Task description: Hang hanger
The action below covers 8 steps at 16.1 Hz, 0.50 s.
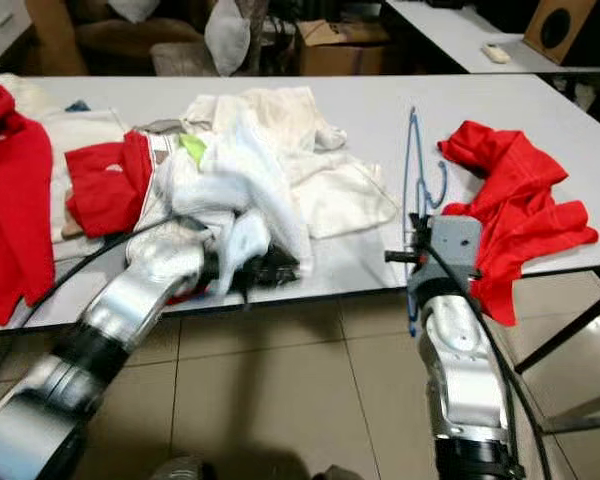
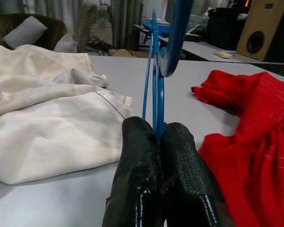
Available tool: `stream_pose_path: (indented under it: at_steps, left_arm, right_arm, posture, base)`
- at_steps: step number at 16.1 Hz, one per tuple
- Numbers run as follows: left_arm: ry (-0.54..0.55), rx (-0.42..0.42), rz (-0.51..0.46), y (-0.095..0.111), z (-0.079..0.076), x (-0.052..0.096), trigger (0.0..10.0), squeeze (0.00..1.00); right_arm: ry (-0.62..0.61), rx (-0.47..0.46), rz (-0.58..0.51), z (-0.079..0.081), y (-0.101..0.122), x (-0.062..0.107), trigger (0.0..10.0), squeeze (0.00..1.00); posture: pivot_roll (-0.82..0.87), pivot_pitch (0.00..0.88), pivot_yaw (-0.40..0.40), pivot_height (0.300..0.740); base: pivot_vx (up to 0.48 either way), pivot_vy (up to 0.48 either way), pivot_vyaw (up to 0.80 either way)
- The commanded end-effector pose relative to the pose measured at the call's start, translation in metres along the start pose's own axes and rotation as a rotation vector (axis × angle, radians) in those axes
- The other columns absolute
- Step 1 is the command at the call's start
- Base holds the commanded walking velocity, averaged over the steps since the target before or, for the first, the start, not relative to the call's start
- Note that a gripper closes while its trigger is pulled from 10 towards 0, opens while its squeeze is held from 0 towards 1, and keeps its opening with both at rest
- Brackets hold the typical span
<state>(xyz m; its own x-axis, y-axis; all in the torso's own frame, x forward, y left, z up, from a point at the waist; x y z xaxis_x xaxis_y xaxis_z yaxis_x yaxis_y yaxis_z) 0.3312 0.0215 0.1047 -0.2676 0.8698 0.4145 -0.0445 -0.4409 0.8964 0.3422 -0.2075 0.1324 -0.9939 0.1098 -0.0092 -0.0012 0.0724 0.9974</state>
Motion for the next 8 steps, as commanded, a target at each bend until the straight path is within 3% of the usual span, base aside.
stream_pose_path:
  at_steps: [1,3,5,6,7,8]
  left_arm:
    - [-0.041,-0.037,-0.021,0.014,-0.009,0.002,10.0,1.00]
    - [-0.056,-0.040,0.001,0.012,-0.016,0.010,10.0,1.00]
    - [-0.021,-0.060,0.065,0.001,-0.013,0.029,10.0,1.00]
    - [-0.013,-0.075,0.081,0.000,-0.013,0.044,10.0,1.00]
    - [0.078,-0.095,0.060,0.008,0.003,0.065,10.0,1.00]
    - [0.225,-0.144,0.057,0.017,0.029,0.088,10.0,0.67]
  right_arm:
    - [-0.012,-0.012,-0.017,-0.004,0.005,0.001,10.0,0.00]
    - [-0.012,-0.016,-0.019,-0.003,0.006,0.001,10.0,0.00]
    - [0.010,-0.029,-0.027,0.002,0.009,-0.001,10.0,0.00]
    - [0.024,-0.031,-0.026,0.004,0.009,-0.003,10.0,0.00]
    - [0.038,-0.037,-0.029,0.008,0.011,-0.005,10.0,0.00]
    - [0.053,-0.044,-0.034,0.011,0.013,-0.005,10.0,0.00]
  posture:
    - [-0.09,0.000,-0.022,0.740]
    - [-0.08,0.000,-0.024,0.740]
    - [-0.07,0.000,-0.042,0.740]
    - [-0.07,0.000,-0.045,0.740]
    - [-0.06,0.000,-0.055,0.740]
    - [-0.05,0.000,-0.057,0.740]
  base:
    - [0.000,0.000,0.00]
    - [0.000,0.000,0.00]
    - [0.000,0.000,0.00]
    - [0.000,0.000,0.00]
    - [0.000,0.000,0.00]
    - [0.000,0.000,0.00]
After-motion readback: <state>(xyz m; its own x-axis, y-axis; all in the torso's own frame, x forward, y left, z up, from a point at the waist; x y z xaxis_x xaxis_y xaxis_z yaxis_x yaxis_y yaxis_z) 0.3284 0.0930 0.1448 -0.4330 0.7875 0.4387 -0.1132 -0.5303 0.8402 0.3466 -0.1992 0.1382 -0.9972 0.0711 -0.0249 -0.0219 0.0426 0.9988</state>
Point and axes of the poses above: a point about 5 cm out from each wrist's last joint towards the gripper, its own x axis pointing back from the gripper into the wrist, its own y axis along the axis of the wrist's last joint, z = x × y, the point moved 6 cm from there along -x, pointing out of the wrist towards the gripper, and after that the axes turned 1 degree about x, right-handed, at the moved point
